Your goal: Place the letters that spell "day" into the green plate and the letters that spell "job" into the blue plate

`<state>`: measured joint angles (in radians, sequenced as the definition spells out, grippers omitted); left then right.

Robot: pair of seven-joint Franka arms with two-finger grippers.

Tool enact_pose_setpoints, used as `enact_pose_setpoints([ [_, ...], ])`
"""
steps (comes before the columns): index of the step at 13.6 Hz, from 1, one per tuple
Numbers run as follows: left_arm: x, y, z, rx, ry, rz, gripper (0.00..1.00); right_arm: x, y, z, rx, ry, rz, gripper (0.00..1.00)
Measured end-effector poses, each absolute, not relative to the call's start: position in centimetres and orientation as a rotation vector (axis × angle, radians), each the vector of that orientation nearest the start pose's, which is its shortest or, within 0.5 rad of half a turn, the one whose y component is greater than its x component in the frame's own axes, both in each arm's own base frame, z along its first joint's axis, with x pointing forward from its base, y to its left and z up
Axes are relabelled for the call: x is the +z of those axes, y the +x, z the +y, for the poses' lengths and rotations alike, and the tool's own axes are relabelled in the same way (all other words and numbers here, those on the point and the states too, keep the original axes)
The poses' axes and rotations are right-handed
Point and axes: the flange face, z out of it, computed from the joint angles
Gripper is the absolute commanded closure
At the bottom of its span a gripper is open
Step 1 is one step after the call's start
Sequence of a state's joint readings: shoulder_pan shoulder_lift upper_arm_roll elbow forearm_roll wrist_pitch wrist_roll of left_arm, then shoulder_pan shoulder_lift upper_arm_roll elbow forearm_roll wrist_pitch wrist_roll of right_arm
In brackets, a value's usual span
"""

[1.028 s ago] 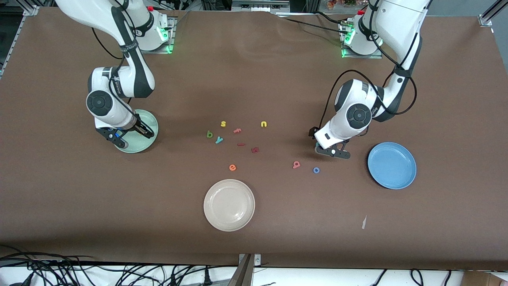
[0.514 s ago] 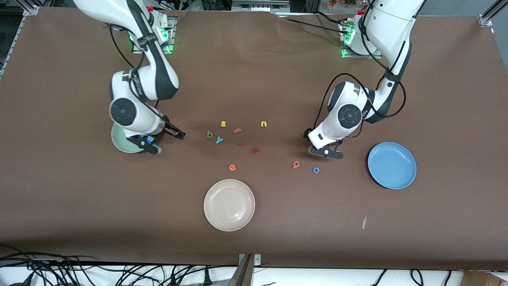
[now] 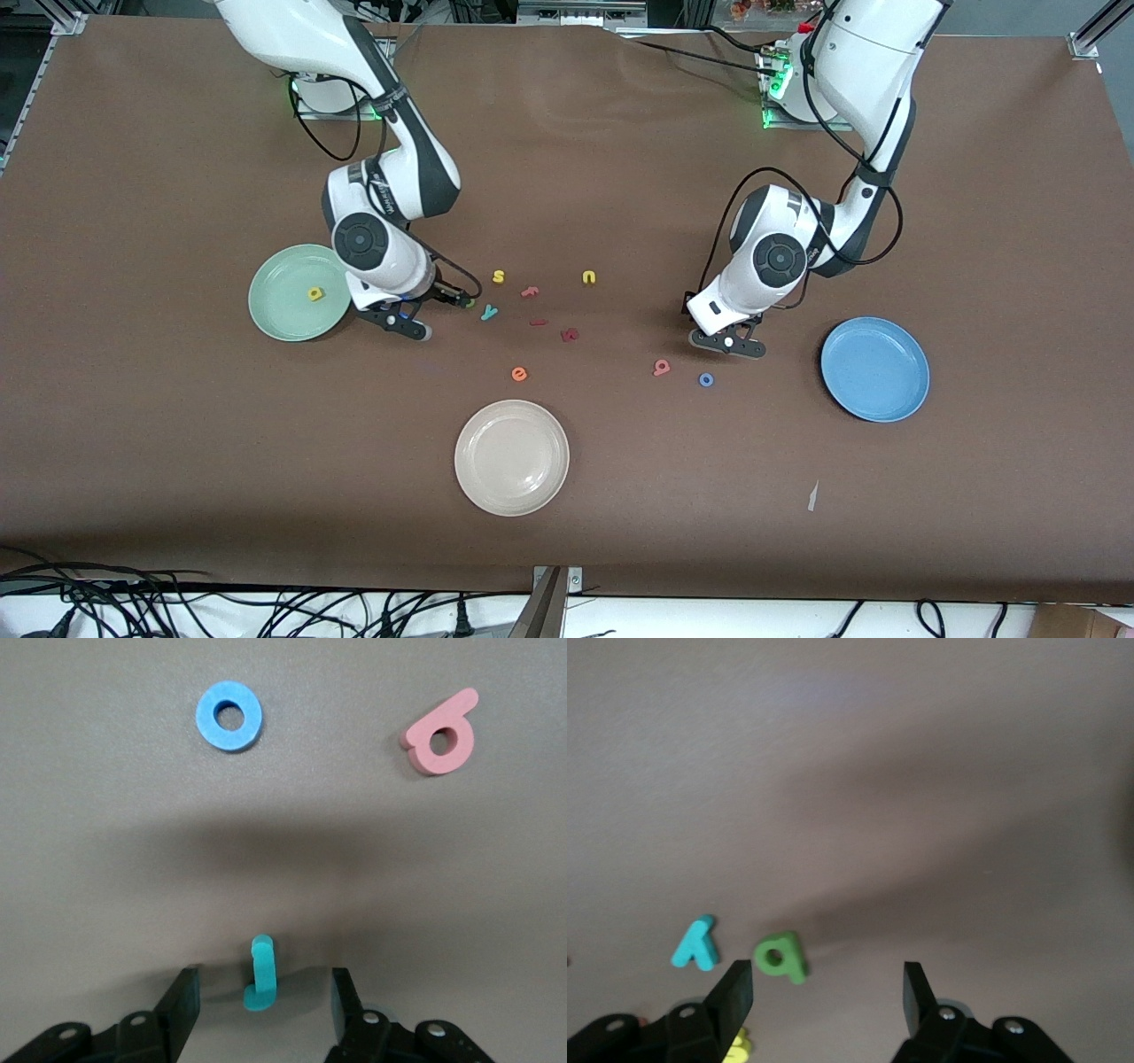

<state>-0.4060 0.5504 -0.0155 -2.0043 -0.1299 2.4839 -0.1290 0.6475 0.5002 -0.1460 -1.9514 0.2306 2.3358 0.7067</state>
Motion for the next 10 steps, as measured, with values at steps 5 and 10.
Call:
enact_pose_setpoints([
  [5,17.3,54.9,-24.3,0.129,-3.188,0.289,0.96,18.9,52.4,31.3,0.162,-3.077,0.551,0.36],
  [10,17.5,55.2,-24.1,0.116,-3.191,0.283,0.96,17.4,51.8,32.2,0.138,-3.08,0.559,0.35],
])
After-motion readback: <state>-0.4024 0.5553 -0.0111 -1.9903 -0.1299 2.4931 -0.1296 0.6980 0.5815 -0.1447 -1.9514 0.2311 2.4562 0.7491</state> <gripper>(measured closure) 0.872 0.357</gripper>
